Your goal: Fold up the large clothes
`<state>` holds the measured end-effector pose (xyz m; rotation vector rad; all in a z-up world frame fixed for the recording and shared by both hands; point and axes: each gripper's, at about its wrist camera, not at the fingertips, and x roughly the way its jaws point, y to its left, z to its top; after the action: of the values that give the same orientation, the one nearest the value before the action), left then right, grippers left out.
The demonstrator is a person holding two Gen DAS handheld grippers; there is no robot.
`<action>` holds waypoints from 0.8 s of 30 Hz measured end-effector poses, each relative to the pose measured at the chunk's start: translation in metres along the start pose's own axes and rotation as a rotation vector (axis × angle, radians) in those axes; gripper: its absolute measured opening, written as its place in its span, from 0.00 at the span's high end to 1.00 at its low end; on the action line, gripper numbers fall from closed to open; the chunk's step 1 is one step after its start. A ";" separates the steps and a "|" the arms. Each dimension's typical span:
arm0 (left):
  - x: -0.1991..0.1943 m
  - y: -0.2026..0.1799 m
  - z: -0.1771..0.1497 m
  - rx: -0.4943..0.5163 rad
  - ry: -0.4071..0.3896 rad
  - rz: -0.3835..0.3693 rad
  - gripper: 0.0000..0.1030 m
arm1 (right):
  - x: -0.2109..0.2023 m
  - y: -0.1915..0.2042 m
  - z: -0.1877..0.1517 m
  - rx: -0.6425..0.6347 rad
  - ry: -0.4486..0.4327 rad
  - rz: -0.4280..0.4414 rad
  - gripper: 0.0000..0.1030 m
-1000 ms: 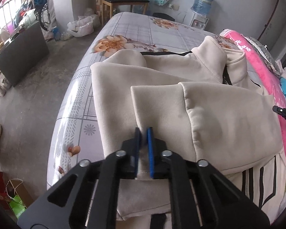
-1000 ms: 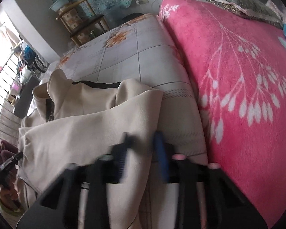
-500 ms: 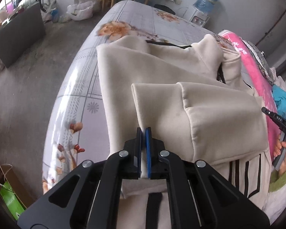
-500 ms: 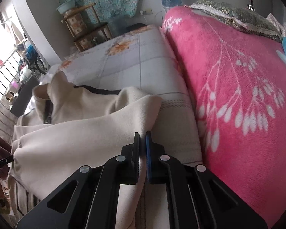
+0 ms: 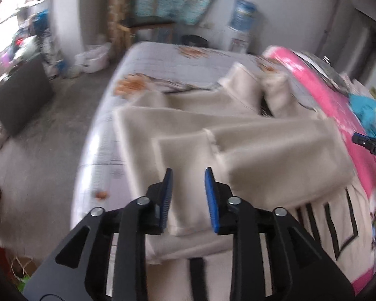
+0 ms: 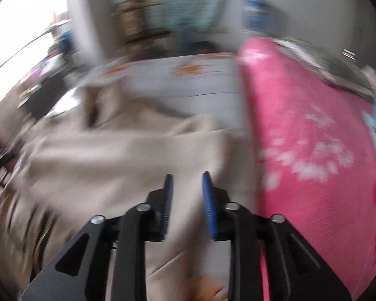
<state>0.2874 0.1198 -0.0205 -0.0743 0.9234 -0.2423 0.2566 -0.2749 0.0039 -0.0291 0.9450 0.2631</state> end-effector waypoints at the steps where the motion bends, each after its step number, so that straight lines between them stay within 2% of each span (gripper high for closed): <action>1: 0.005 -0.004 -0.003 0.012 0.022 -0.011 0.72 | 0.001 0.007 -0.006 -0.031 0.022 0.017 0.72; 4: 0.029 -0.009 -0.013 0.022 0.109 0.011 0.69 | 0.015 0.016 -0.031 -0.095 0.131 0.002 0.72; 5: 0.030 -0.009 -0.015 0.025 0.097 0.014 0.69 | 0.022 0.009 -0.039 -0.086 0.171 -0.032 0.72; 7: 0.028 -0.009 -0.015 0.038 0.082 0.019 0.68 | 0.020 -0.001 -0.044 -0.057 0.161 -0.021 0.81; 9: 0.024 -0.006 -0.015 0.015 0.091 0.015 0.68 | 0.006 -0.004 -0.039 0.003 0.147 -0.028 0.82; 11: 0.012 -0.007 -0.016 0.025 0.081 0.011 0.65 | -0.012 0.005 -0.039 -0.008 0.116 -0.041 0.80; 12: 0.007 -0.008 -0.016 0.035 0.073 0.013 0.59 | -0.020 0.011 -0.041 -0.013 0.104 -0.040 0.79; 14: -0.010 -0.013 -0.023 0.061 0.058 0.021 0.50 | -0.037 0.023 -0.049 -0.006 0.089 -0.040 0.71; 16: -0.020 -0.016 -0.029 0.069 0.063 0.030 0.40 | -0.053 0.036 -0.063 0.008 0.075 -0.037 0.55; 20: -0.044 -0.024 -0.064 0.078 0.080 0.045 0.31 | -0.072 0.070 -0.097 0.033 0.063 -0.035 0.40; 21: -0.047 -0.025 -0.073 0.080 0.082 0.054 0.28 | -0.075 0.077 -0.107 0.038 0.066 -0.041 0.34; 24: -0.055 -0.032 -0.104 0.093 0.094 0.114 0.26 | -0.076 0.101 -0.133 0.043 0.066 -0.061 0.29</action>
<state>0.1671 0.1056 -0.0348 0.0763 1.0050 -0.1833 0.0845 -0.2120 -0.0044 -0.0276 1.0131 0.1862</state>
